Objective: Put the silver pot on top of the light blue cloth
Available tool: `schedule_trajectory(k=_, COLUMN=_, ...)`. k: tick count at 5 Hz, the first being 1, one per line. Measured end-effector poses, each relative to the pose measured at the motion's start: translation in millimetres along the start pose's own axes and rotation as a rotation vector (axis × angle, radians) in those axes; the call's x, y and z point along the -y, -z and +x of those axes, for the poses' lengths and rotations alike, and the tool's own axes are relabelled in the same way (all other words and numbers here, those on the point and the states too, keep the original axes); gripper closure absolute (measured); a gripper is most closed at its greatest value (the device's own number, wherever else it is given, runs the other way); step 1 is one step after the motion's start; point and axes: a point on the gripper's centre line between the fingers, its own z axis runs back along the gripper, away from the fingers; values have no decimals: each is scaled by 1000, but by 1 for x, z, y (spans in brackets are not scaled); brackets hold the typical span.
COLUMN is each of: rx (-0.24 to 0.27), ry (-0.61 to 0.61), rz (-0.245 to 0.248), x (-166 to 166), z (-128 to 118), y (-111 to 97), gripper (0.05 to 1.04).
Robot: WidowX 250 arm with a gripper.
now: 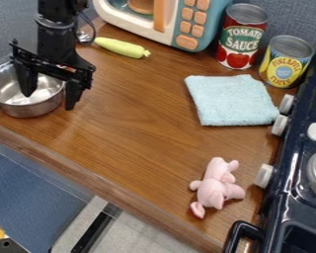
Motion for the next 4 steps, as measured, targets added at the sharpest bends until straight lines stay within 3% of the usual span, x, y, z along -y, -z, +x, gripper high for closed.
schedule_trajectory(k=1, rx=-7, ry=-11, rz=0, x=-1, z=1, y=5, gripper=399)
schedule_trajectory(k=2, rx=-5, ry=-15, rz=-43, x=3, z=4, y=8, gripper=709)
schedule_trajectory(k=3, rx=-3, ry=-17, rz=-69, x=7, z=10, y=10, gripper=935)
schedule_trajectory(k=4, rx=-8, ry=-15, rz=-87, x=9, z=11, y=10, gripper=1008)
